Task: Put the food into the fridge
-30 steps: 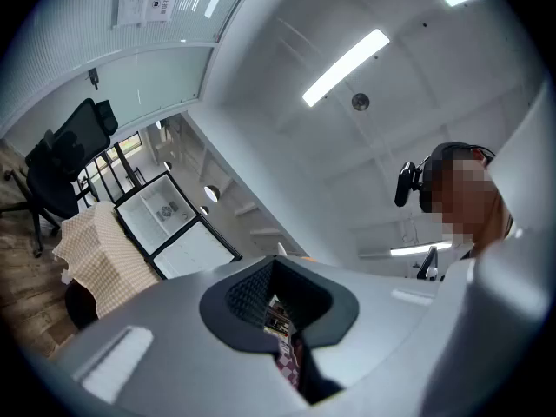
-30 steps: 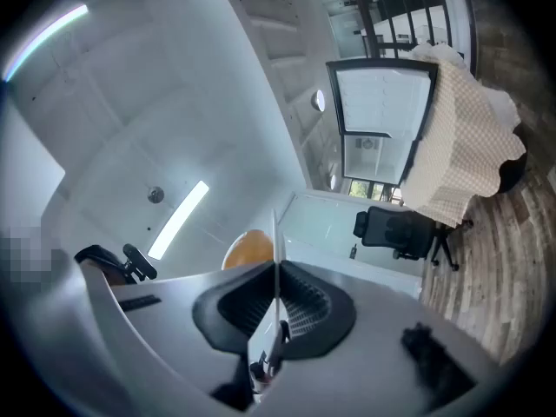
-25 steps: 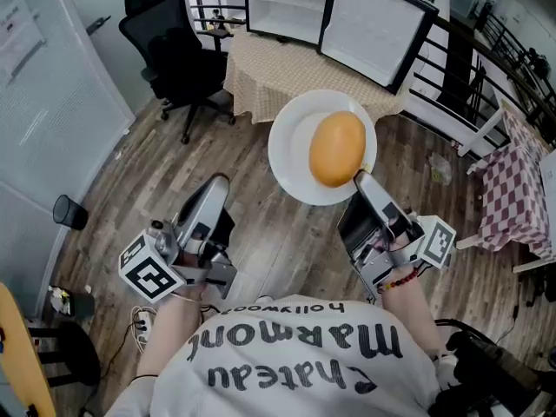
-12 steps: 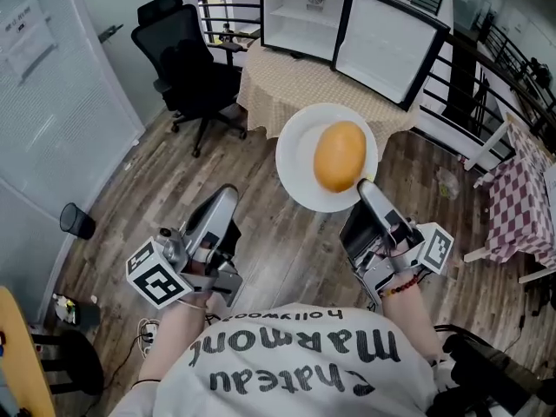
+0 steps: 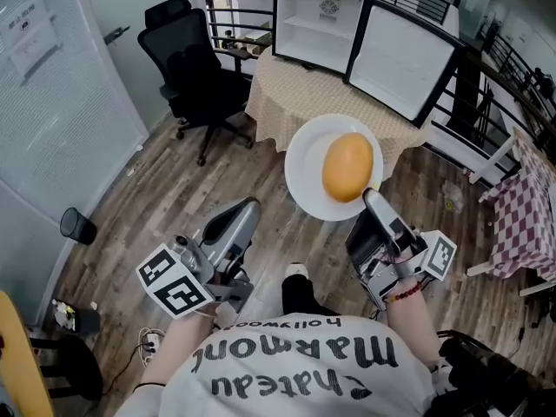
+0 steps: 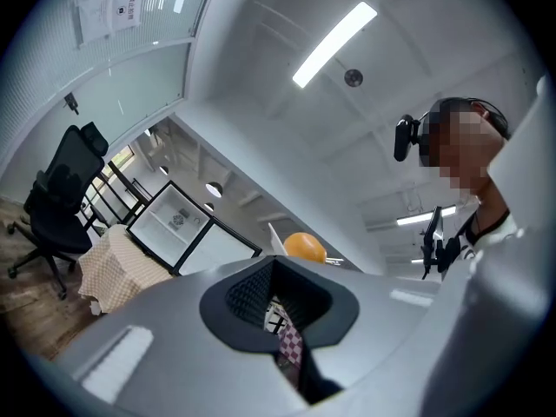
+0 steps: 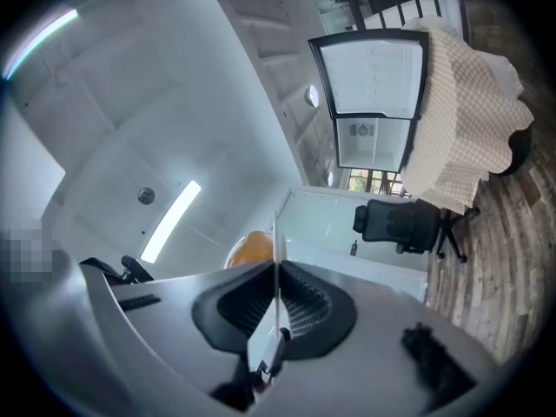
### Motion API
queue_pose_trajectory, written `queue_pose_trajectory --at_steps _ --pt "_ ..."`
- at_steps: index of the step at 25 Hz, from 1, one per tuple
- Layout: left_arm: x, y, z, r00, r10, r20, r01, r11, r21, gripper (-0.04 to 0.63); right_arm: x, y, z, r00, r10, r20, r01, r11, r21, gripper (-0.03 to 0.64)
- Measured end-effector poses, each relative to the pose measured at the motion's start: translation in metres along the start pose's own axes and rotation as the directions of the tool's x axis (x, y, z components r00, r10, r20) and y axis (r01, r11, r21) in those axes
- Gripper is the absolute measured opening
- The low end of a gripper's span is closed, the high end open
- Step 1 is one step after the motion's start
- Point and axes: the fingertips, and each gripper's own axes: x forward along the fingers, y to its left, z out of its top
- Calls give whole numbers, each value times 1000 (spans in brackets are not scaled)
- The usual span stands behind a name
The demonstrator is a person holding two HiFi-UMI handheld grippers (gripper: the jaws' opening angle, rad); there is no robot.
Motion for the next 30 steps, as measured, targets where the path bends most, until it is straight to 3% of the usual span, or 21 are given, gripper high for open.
queue_pose_trajectory --at_steps 9,20,30 --pt "68 71 21 999 -40 -11 41 998 37 3 68 -64 68 1000 18 -17 -18 999 -27 31" --pt "184 170 56 999 -32 10 31 996 78 3 159 -134 178 997 54 -60 -56 997 -45 31" --pt "248 235 58 1000 -30 6 30 998 62 3 210 -196 223 996 50 -73 -50 999 1 31"
